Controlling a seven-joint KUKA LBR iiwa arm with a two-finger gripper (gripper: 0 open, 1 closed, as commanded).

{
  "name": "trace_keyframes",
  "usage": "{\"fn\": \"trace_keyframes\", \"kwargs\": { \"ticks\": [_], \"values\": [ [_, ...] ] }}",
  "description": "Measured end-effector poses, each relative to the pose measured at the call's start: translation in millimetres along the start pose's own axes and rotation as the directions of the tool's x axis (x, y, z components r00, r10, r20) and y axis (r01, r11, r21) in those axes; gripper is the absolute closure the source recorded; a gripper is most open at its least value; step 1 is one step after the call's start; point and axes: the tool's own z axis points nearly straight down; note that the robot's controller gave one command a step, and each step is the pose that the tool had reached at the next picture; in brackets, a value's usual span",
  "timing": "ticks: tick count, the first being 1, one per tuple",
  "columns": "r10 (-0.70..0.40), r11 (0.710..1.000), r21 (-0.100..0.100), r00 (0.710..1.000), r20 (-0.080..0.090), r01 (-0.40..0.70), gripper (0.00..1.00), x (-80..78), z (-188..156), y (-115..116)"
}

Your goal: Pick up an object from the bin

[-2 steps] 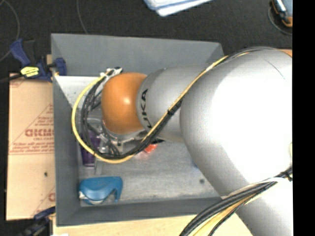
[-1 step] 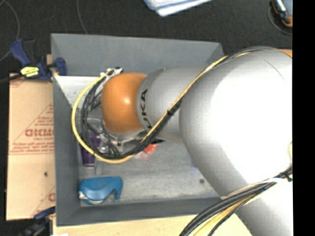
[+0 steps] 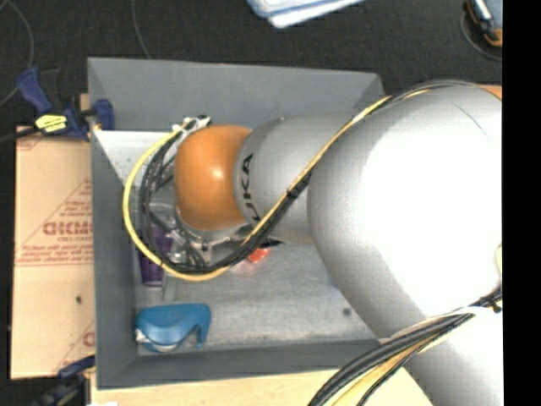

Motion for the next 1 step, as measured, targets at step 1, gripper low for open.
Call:
{"fn": "trace_keyframes", "kwargs": {
  "ticks": [1],
  "values": [
    [0.118, 0.993, -0.002, 0.993, 0.011, -0.118, 1.00, -20.3, 5.6, -17.5]
  ]
}}
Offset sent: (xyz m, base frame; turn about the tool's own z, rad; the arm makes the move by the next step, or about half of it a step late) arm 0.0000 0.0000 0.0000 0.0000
